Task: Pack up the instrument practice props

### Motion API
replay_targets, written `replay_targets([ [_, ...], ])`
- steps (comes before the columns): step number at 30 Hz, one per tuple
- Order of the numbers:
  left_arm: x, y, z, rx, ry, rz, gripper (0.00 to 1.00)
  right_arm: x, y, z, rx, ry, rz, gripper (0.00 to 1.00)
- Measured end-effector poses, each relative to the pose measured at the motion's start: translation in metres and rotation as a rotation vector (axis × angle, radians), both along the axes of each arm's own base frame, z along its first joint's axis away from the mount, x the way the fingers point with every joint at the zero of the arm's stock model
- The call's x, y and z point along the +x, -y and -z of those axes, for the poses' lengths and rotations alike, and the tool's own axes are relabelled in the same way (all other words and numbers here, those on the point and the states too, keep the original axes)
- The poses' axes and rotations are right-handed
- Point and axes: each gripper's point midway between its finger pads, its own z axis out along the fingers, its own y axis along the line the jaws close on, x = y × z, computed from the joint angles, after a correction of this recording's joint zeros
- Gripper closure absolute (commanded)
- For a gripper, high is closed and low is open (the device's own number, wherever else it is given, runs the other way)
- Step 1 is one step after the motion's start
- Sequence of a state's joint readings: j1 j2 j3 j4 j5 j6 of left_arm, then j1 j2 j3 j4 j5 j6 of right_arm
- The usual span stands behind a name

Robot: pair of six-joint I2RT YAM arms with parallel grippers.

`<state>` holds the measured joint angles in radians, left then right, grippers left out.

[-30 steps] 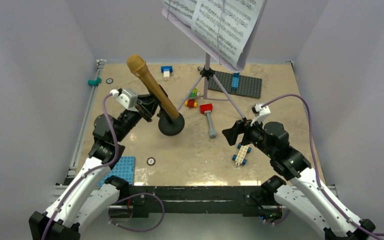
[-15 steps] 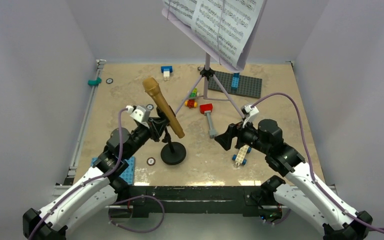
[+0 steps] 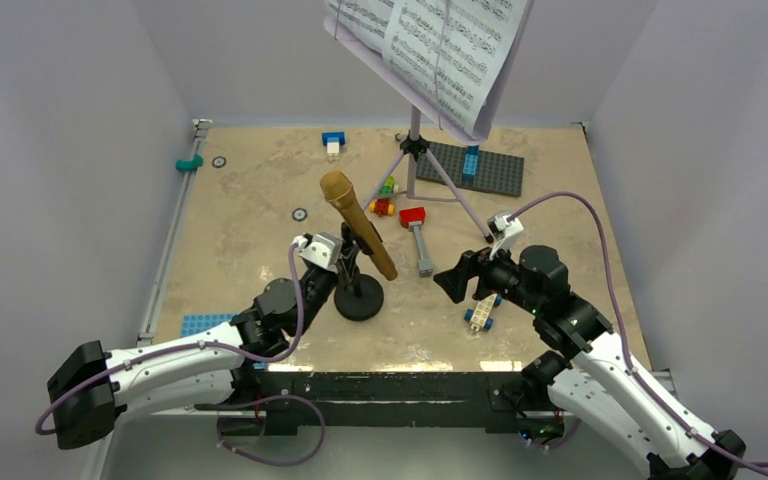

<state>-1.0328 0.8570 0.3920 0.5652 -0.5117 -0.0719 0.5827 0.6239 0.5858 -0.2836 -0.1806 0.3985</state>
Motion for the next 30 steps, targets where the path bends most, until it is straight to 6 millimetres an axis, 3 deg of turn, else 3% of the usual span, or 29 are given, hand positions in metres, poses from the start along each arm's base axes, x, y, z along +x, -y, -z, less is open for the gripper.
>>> replay_targets([
  [12, 0.018, -0.007, -0.010, 0.001, 0.099, -0.148, 1.00, 0.003, 0.005, 0.001, -0.010, 0.017, 0.028, 0.14],
  [20, 0.020, -0.006, 0.003, 0.016, 0.065, -0.166, 0.67, 0.002, 0.006, 0.000, -0.011, 0.018, 0.029, 0.13],
  [23, 0.019, -0.006, -0.002, -0.020, 0.063, -0.165, 0.53, 0.002, 0.006, 0.001, -0.012, 0.016, 0.029, 0.13],
  [30, 0.014, -0.013, -0.012, -0.079, 0.048, -0.163, 0.29, 0.001, 0.007, 0.001, -0.014, 0.015, 0.030, 0.13],
])
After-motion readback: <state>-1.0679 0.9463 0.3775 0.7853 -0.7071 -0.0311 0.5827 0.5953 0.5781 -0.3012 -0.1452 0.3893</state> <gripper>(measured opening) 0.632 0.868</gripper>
